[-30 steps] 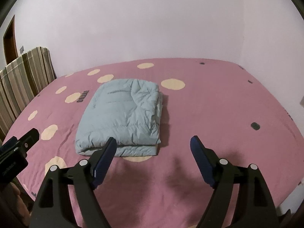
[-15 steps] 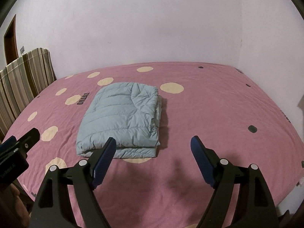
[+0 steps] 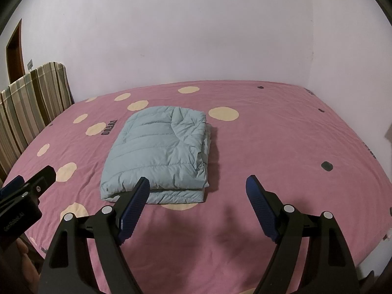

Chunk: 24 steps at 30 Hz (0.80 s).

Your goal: Fold large clothes

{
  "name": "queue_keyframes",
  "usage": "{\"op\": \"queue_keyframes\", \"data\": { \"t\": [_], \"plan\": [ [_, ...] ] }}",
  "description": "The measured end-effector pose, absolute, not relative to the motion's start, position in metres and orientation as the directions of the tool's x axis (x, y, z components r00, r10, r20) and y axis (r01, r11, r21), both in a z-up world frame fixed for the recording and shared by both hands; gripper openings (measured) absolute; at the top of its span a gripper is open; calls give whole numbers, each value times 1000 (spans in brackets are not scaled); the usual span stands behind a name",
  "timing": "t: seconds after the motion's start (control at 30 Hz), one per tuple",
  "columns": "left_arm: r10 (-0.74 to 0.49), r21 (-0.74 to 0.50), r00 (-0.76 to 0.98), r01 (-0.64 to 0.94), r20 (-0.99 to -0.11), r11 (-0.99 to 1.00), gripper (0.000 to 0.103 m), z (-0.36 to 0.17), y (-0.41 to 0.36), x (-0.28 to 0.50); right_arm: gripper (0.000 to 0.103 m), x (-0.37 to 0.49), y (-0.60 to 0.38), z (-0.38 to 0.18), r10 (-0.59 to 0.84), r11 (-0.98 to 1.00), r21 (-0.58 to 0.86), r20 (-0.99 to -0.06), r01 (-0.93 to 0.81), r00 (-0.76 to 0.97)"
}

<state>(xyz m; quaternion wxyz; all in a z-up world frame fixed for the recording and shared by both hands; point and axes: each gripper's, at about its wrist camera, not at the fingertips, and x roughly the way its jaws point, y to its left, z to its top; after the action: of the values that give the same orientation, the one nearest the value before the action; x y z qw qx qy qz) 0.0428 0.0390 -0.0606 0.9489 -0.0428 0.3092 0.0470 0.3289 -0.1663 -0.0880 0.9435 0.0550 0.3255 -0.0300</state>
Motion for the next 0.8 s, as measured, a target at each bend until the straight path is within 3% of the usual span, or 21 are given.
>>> {"op": "queue_keyframes", "data": {
  "t": [0.8],
  "plan": [
    [36,-53,817,-82,-576,995,101,-51,29,40,79,325,-167,-81,-25,992,83,-596,93,803]
  ]
}}
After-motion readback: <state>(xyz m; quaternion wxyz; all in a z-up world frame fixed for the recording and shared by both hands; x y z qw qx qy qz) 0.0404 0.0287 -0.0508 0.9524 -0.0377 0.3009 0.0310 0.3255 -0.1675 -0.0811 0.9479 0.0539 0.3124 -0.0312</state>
